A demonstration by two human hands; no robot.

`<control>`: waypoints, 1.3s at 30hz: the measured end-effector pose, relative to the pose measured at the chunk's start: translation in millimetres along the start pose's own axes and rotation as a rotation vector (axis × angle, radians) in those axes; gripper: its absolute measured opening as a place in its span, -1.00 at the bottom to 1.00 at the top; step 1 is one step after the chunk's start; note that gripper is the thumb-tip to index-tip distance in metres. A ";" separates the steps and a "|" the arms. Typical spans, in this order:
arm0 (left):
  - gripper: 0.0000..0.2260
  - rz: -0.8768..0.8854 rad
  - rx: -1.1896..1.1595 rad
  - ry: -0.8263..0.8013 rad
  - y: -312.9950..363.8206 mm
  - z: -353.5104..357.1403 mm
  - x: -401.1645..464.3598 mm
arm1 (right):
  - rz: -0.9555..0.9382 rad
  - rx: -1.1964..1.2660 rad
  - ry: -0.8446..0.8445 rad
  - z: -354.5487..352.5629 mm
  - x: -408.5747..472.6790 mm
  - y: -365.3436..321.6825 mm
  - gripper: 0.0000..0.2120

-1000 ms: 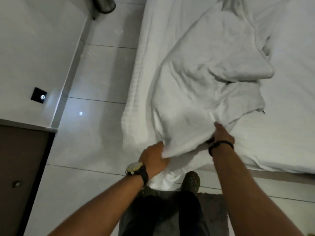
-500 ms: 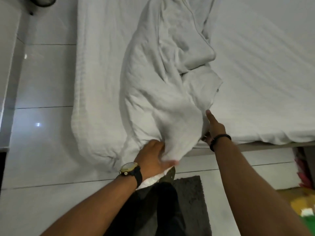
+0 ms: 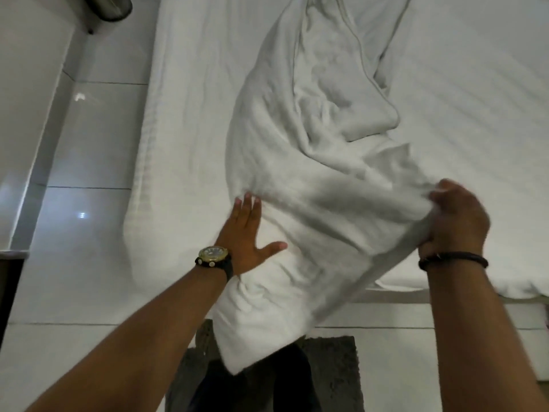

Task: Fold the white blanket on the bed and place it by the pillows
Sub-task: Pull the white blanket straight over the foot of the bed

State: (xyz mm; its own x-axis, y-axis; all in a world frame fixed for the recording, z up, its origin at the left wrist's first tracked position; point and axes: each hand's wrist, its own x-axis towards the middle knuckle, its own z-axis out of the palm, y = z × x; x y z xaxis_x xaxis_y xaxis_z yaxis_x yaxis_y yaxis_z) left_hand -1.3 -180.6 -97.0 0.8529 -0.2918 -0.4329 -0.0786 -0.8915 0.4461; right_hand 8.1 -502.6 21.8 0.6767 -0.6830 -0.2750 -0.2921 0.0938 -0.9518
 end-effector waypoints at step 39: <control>-0.82 -0.915 -1.269 0.681 -100.8 -16.7 -168.5 | -0.282 -1.294 -0.037 -65.6 -145.7 83.6 -0.91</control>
State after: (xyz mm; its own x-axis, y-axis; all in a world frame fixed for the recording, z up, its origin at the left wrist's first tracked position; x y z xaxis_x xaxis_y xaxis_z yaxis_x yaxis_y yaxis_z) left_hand -128.5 -35.7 -55.9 0.4591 0.6104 -0.6455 0.6680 0.2418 0.7037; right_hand -159.2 -442.8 -8.8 0.8322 -0.5428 -0.1134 -0.5545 -0.8154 -0.1664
